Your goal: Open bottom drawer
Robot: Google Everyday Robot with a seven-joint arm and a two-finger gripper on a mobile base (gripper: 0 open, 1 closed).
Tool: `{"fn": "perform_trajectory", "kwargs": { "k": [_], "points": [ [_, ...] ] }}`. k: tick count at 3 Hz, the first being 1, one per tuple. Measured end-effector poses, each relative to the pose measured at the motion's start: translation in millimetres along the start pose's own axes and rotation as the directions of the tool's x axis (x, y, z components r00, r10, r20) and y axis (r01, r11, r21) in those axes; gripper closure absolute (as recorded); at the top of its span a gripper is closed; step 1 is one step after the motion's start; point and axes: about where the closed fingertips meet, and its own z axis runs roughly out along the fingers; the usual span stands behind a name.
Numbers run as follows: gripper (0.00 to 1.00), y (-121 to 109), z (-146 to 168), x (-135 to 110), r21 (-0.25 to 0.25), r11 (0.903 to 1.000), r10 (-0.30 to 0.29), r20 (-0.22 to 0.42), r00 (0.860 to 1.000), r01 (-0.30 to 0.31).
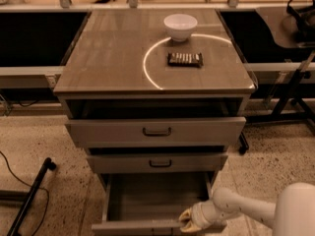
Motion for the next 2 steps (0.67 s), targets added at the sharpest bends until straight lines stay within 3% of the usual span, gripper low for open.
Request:
{"fn": "perform_trajectory", "kwargs": {
  "k": [2],
  "points": [
    [1.00,9.4,1.6,-3.6,-0.004,1.0000,0.007,0.030,1.000,-0.007]
  ]
}}
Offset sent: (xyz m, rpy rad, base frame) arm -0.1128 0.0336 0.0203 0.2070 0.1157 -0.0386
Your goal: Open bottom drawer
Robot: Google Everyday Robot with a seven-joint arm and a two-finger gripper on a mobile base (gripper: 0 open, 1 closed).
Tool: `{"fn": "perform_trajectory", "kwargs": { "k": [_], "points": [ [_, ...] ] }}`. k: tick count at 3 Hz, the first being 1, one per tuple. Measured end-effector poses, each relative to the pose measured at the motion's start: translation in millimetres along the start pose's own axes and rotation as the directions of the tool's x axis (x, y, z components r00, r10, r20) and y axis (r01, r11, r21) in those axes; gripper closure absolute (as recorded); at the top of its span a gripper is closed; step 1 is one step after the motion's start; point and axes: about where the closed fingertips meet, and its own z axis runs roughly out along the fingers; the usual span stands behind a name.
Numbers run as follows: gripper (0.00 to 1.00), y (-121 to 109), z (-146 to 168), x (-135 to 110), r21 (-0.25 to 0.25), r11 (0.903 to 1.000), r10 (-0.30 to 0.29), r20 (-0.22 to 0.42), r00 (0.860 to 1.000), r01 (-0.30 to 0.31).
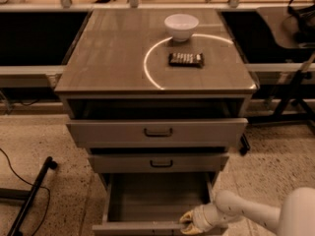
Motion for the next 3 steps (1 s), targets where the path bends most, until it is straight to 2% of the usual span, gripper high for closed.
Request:
{"fn": "perform_trajectory", "kwargs": {
  "k": [1,3],
  "points": [
    [0.81,-0.1,-2.3,3.7,0.000,1.0000,0.000,0.000,1.000,0.000],
    [0.36,-0.1,-2.3,3.7,0.000,1.0000,0.000,0.000,1.000,0.000]
  ]
}}
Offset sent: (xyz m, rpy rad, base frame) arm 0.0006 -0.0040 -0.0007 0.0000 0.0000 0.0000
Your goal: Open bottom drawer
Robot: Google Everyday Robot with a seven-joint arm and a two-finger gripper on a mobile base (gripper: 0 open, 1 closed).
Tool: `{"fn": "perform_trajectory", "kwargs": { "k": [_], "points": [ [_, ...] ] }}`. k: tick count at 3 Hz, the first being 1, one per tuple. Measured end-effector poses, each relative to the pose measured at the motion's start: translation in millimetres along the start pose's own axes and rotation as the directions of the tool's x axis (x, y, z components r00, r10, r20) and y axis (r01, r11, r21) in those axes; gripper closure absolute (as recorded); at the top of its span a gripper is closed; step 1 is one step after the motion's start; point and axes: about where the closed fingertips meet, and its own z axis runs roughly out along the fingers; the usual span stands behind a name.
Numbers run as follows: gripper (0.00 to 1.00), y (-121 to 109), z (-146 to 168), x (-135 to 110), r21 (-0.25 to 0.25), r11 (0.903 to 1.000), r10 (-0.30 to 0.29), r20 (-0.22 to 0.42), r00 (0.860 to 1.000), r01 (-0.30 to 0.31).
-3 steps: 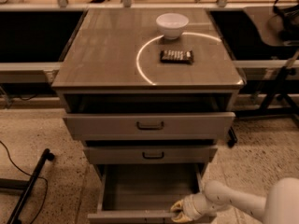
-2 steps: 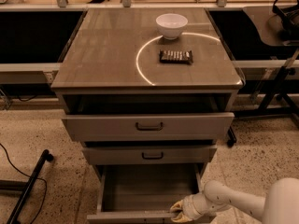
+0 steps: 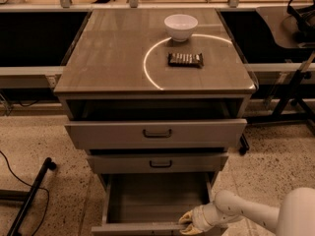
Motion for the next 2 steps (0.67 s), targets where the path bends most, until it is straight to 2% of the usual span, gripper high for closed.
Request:
{"fn": "perform_trajectory", "kwargs": {
  "k": [1,2],
  "points": [
    [0.11,0.2,0.1,-0.1,-0.001,1.0000,0.000,0.000,1.000,0.000],
    [0.00,2.4,-15.7,-5.7,-0.008,0.9999,-0.008,-0.052,0.999,0.008]
  ]
}}
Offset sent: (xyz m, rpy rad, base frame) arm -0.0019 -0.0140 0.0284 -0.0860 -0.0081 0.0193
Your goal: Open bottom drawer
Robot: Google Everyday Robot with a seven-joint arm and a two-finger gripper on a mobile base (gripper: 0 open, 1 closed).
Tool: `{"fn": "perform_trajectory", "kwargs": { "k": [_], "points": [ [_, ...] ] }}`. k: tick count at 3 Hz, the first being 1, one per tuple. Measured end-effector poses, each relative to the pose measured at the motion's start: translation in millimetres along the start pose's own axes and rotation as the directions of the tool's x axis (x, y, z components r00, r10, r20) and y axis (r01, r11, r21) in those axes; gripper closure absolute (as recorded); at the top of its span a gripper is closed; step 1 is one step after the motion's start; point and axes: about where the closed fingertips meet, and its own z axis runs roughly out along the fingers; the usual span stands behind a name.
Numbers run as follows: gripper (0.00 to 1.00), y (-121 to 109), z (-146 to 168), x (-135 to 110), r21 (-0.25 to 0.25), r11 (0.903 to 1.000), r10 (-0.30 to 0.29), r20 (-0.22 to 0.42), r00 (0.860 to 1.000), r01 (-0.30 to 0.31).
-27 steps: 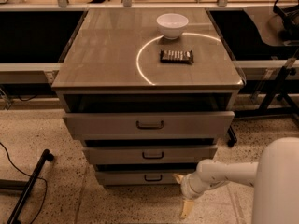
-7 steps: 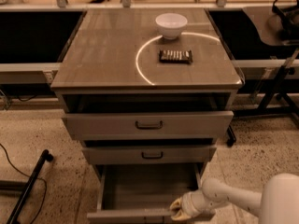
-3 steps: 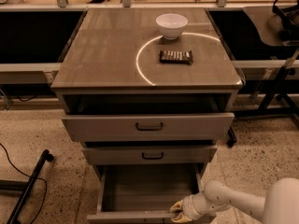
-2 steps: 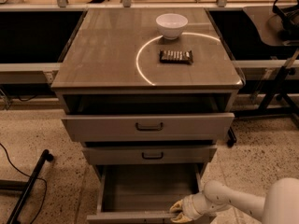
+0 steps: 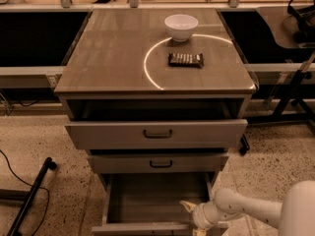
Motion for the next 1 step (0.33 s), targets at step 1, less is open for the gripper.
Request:
{"fn": "perform_trajectory", "kwargs": {
  "k": [1],
  "points": [
    [0.00,2.5,-24.7,-13.5,0.006,0.9999,-0.014,-0.063,0.998,0.015]
  ]
}}
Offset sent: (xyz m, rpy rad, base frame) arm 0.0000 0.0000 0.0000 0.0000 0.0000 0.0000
